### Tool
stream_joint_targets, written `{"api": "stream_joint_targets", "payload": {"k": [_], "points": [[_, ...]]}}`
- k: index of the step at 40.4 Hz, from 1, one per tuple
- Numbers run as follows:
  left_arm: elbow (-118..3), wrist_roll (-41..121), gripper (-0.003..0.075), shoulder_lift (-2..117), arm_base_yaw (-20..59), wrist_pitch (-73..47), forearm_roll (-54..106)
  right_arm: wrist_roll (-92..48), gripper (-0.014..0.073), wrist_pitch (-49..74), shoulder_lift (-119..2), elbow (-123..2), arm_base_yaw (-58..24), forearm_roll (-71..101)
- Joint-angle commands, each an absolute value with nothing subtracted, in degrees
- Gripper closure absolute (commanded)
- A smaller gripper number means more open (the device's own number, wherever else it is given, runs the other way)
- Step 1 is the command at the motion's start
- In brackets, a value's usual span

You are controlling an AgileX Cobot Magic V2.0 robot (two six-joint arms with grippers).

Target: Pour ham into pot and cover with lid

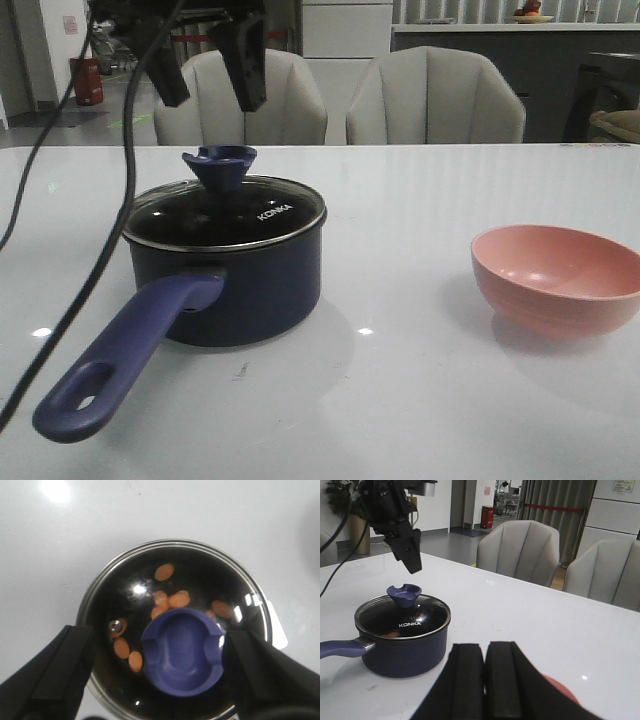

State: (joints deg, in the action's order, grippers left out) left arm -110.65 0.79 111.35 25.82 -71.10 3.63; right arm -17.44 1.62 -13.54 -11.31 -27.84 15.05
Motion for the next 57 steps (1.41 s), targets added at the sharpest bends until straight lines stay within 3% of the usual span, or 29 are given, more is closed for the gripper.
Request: {"api": "stream_joint_targets", "payload": {"k": [1, 26, 41, 52, 57], "points": [[-107.6, 0.9, 0.0227, 104.0, 24.9, -72.7, 2.7, -17.7, 0.0447, -3.4, -14.0, -13.0, -27.9, 14.8], [-66.4, 0.9, 0.037, 65.6, 12.8, -56.1, 1.4, -17.7, 0.0447, -3.4, -14.0, -13.0, -27.9, 14.8], [-47.0, 0.9, 0.0447, 39.8, 12.5, -41.0, 0.6, -17.7, 0.0447, -3.4, -14.0, -13.0, -27.9, 14.8], [-32.4, 0.9, 0.0611, 22.3, 12.5, -29.5, 1.6, -17.7, 0.0447, -3.4, -14.0, -13.0, -27.9, 14.8], [-27.1, 0.9, 0.0607, 13.7, 12.5, -23.8, 4.0, -17.7, 0.0447, -3.4, -14.0, -13.0, -27.9, 14.8]]}}
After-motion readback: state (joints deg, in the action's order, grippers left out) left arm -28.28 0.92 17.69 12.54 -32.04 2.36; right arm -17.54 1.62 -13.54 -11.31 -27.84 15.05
